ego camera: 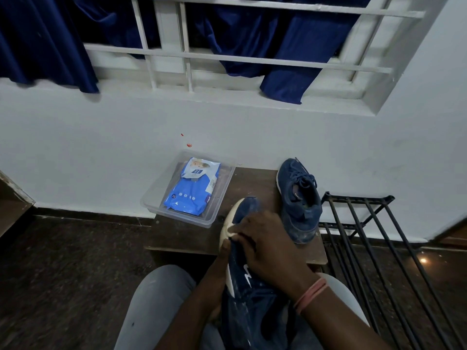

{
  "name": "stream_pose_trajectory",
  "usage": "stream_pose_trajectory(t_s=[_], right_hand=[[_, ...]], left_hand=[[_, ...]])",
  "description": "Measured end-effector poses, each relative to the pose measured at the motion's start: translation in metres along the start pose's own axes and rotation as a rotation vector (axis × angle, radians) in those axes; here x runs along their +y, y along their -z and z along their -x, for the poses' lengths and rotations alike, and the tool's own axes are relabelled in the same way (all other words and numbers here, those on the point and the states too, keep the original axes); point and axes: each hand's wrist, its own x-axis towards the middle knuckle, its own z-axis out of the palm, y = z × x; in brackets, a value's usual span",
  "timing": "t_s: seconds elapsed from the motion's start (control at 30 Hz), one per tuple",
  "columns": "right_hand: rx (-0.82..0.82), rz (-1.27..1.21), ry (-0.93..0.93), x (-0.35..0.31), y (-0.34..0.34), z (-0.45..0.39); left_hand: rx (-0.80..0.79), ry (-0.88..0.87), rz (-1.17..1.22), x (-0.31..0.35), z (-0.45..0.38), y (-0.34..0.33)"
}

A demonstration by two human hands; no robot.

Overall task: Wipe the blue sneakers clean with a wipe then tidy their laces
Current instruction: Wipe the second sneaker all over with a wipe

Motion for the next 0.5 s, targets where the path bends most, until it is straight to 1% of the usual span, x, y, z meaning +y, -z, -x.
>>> stream_pose_trajectory(t_s=[0.03,0.1,0.13,0.17,0.2,0.27,0.33,0.37,0.47,0.5], right_hand=[[0.048,0.046,-0.037,0.006,0.0,-0.001],[0.181,0.12,-0.21,0.025,0.002,-0.008],[0.217,0.113,-0.276,0.03,0.006,-0.012],[0.222,0.087,-0.292,0.033,0.006,-0.013],[0.202,0.065,-0.262,0.029,0.004,-0.013],[0.095,0.066,-0.155,0.013,-0.006,-0.005],[0.026,0.099,-0.124,0.005,-0.012,0.004],[0.054,0.122,-0.153,0.009,-0.011,0.003],[0.218,0.119,-0.317,0.026,-0.004,-0.006],[0.228,0.097,-0.331,0.026,-0.004,-0.009]], left_hand=[[-0.011,0.018,-0.009,0.0,0.0,0.0],[-0.035,0.042,-0.028,0.001,0.004,-0.001],[-0.02,0.048,-0.04,-0.001,0.004,0.001],[-0.005,0.051,-0.056,-0.001,0.004,0.001],[-0.007,0.053,-0.065,0.001,0.004,0.001],[-0.011,0.051,-0.057,0.003,0.004,0.0],[0.0,0.047,-0.05,0.004,0.004,-0.002],[-0.023,0.046,-0.04,0.005,0.005,-0.003],[-0.033,0.066,-0.021,0.002,0.005,-0.004],[-0.027,0.069,-0.01,0.001,0.005,-0.003]])
